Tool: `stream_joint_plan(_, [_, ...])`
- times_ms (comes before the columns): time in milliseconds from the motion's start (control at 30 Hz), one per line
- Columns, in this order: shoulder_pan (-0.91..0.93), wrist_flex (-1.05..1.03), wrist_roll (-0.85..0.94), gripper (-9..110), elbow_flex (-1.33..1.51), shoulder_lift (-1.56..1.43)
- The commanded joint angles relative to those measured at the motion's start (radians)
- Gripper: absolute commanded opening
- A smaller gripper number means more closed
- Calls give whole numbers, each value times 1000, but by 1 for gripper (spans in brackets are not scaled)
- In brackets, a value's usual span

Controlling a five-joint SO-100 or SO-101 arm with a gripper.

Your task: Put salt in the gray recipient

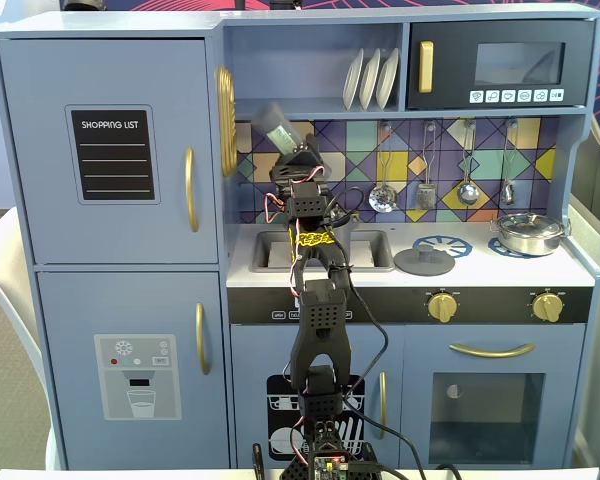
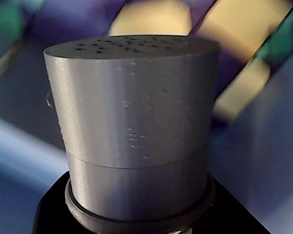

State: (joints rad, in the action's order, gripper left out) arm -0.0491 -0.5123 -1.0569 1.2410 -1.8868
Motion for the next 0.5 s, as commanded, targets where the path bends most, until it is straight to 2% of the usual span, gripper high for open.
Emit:
stream_joint_plan(0, [37,-84,-8,0,-41,-25])
stream_joint_plan(100, [74,-267,-74,0,-52,-25])
stream_joint_plan(200, [69,-356,-112,0,-46,-23])
stream_joint_plan(300, [41,-287,-110,0,-29,-23])
stream_joint_plan(467, [5,-6,-44,0,-15,-25])
